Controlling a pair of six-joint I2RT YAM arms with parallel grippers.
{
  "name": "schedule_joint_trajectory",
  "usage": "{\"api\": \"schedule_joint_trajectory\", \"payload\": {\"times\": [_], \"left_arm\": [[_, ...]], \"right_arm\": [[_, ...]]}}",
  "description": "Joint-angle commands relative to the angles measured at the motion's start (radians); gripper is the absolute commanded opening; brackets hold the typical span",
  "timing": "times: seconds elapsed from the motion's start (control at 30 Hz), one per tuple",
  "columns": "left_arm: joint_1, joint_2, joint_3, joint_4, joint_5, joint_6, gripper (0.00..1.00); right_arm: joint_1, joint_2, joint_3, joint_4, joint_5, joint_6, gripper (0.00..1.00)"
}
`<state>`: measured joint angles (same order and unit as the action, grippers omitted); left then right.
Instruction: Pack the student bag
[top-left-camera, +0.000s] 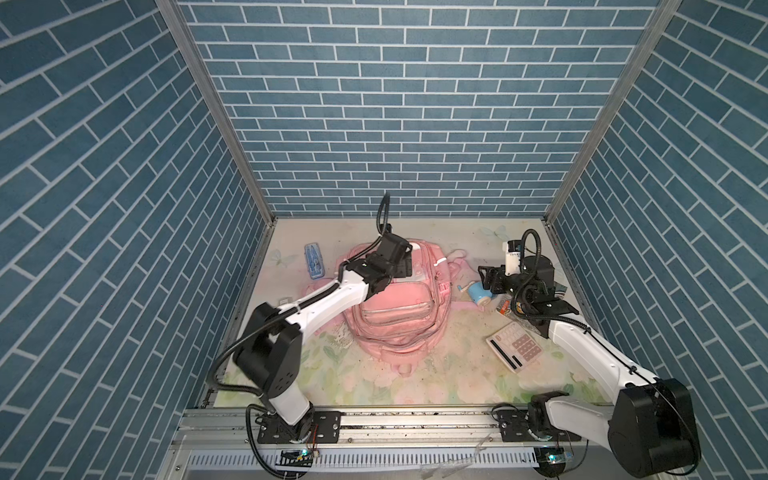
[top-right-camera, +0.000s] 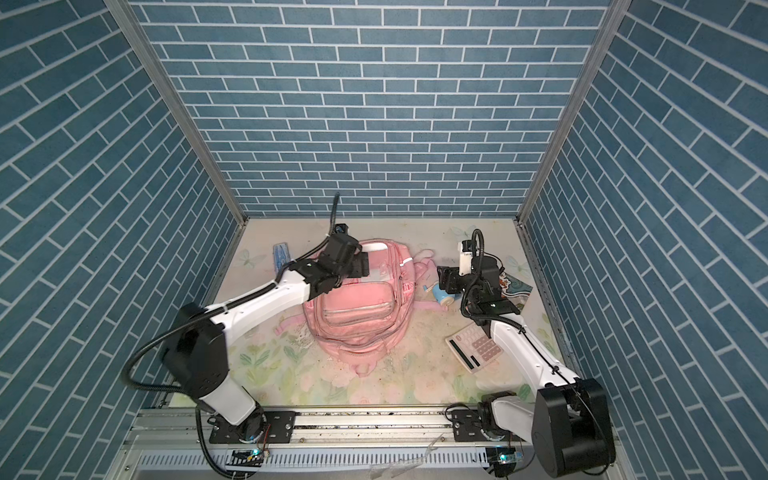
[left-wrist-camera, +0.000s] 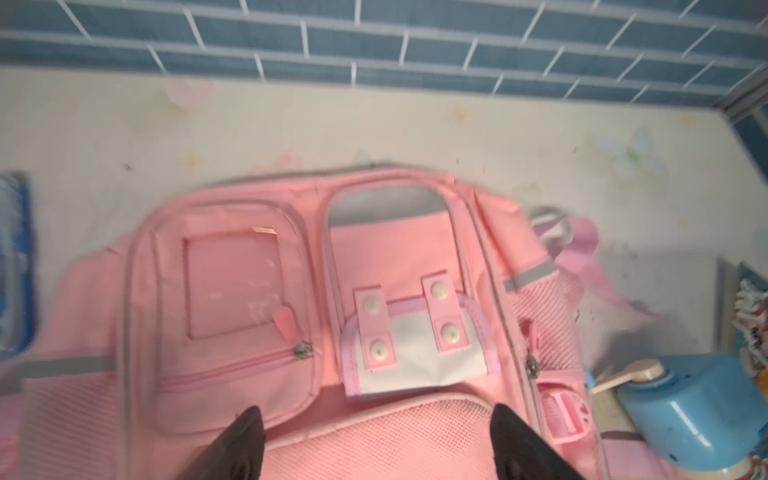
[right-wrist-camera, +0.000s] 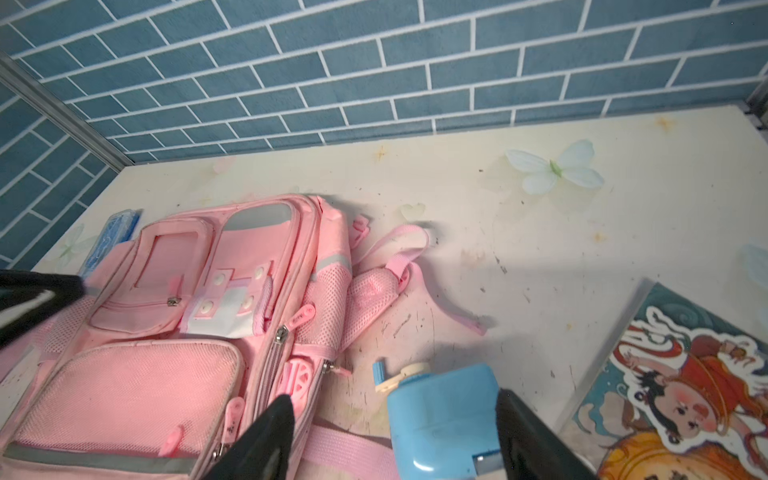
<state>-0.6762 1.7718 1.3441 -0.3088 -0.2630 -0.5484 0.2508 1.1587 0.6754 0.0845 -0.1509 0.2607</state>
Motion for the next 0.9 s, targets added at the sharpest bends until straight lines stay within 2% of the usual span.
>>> {"api": "schedule_joint_trajectory", "payload": {"times": [0.0, 0.13, 0.43, 0.63, 0.7, 0.87], "left_arm": [[-0.018, 0.112, 0.14, -0.079, 0.031, -0.068, 0.86], [-0.035, 0.278, 0.339, -0.12, 0.038, -0.03, 0.86], [-0.042, 0.599, 0.764, -0.285, 0.023, -0.004, 0.86], [-0.043, 0.925, 1.243, -0.549, 0.005, -0.002, 0.86], [-0.043, 0.963, 1.27, -0.562, 0.012, -0.007, 0.86], [-0.042, 0.948, 1.135, -0.516, 0.035, -0.018, 0.84]], "right_arm": [[0.01, -0.024, -0.056, -0.036, -0.009, 0.091, 0.73], [0.036, 0.001, -0.111, -0.002, -0.058, 0.135, 0.67], [0.101, 0.115, -0.112, 0.023, -0.121, 0.135, 0.62], [0.117, 0.15, -0.109, 0.075, -0.15, 0.124, 0.61], [0.118, 0.151, -0.114, 0.095, -0.157, 0.117, 0.61], [0.119, 0.144, -0.121, 0.119, -0.162, 0.098, 0.61]]}}
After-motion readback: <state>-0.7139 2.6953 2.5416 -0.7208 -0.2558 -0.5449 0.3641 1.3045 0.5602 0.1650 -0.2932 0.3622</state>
